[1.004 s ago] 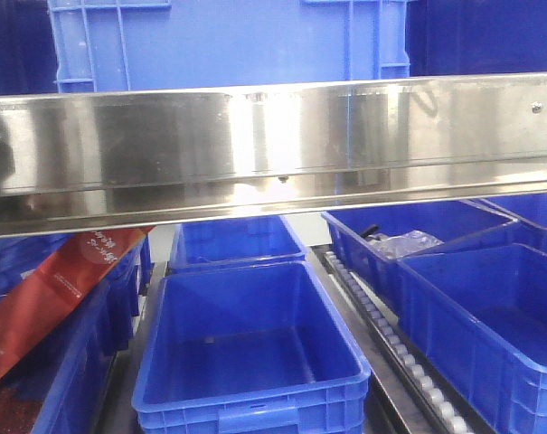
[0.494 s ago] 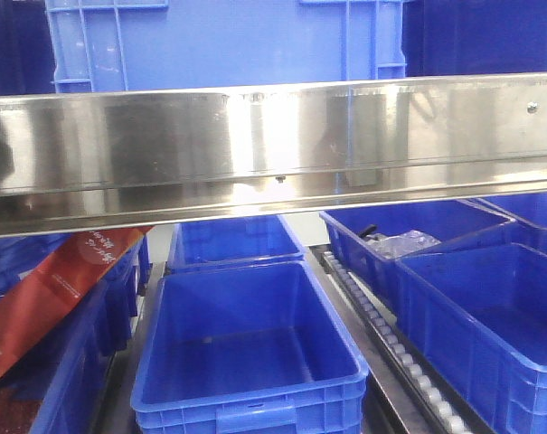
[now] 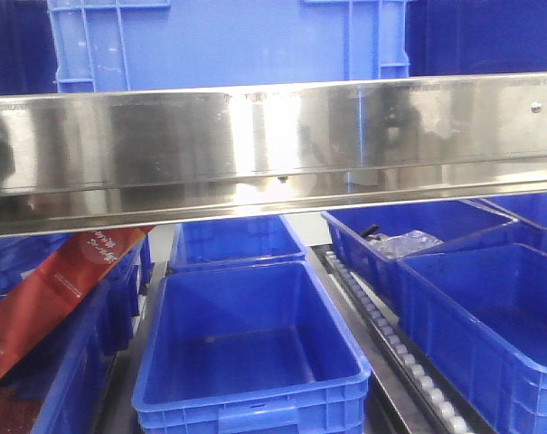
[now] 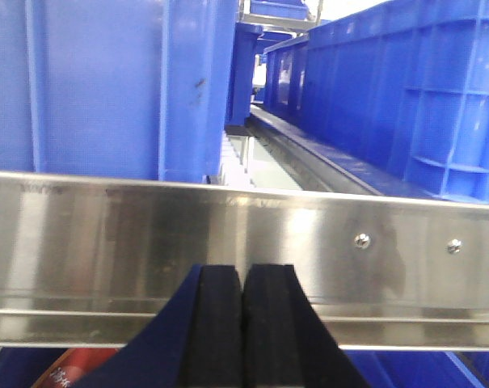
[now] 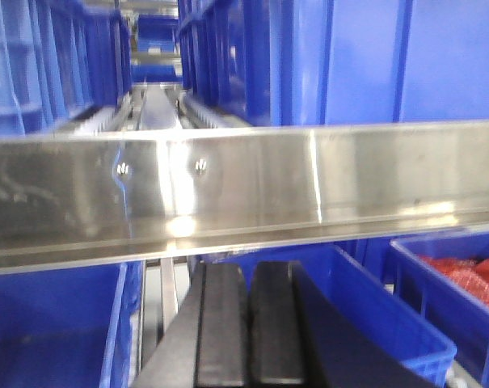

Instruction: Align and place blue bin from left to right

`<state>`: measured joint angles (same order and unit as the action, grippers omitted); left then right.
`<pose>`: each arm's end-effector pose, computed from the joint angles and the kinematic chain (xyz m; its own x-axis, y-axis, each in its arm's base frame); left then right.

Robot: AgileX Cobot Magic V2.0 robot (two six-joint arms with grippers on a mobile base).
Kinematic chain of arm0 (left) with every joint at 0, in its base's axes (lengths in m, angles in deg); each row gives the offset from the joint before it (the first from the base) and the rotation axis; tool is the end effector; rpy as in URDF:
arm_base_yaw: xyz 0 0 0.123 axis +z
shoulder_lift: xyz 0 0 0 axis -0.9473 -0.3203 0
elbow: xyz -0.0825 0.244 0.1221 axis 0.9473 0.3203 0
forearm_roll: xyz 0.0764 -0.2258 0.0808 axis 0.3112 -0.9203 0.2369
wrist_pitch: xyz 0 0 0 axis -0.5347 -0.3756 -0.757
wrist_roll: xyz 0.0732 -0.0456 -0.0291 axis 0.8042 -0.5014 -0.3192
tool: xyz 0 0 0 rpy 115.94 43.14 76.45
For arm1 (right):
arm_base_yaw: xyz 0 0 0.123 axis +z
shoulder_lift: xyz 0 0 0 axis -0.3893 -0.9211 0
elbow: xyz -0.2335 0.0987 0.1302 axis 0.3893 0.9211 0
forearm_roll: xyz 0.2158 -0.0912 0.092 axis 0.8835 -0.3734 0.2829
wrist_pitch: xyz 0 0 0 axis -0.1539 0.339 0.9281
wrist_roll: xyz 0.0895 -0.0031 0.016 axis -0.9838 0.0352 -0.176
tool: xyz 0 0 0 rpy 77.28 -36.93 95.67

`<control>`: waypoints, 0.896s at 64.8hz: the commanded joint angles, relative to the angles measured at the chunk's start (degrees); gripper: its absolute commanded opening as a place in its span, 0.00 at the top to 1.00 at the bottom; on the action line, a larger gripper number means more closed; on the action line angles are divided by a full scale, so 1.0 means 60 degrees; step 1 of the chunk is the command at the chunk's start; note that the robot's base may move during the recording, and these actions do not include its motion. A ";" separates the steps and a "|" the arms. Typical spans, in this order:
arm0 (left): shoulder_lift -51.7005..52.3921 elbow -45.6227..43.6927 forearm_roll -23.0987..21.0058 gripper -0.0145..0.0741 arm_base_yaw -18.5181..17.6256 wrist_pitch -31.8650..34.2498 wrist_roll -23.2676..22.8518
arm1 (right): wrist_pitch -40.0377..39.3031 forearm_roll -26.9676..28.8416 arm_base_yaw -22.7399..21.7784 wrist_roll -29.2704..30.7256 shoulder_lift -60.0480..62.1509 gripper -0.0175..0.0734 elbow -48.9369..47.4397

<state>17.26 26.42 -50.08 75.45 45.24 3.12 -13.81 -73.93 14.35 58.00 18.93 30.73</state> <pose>0.0568 0.0043 0.2038 -0.0059 -0.0874 -0.9962 -0.0746 0.9934 -0.0867 0.0564 -0.0081 0.2015 -0.0468 0.0163 -0.9988 0.1460 0.9892 0.0093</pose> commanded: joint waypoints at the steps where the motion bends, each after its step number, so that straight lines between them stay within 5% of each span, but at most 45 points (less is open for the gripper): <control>1: 0.0051 -0.0024 -0.0055 0.96 0.0035 0.0192 0.0016 | -0.0151 -0.0040 -0.0061 0.0058 0.0079 0.99 0.0018; 58: 0.0051 -0.0024 -0.0055 0.96 0.0035 0.0192 0.0016 | -0.0327 -0.0037 -0.0061 0.0058 0.0079 0.99 0.0018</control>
<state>17.26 26.42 -50.08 75.45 45.24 3.12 -14.26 -73.93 14.35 58.00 18.93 30.87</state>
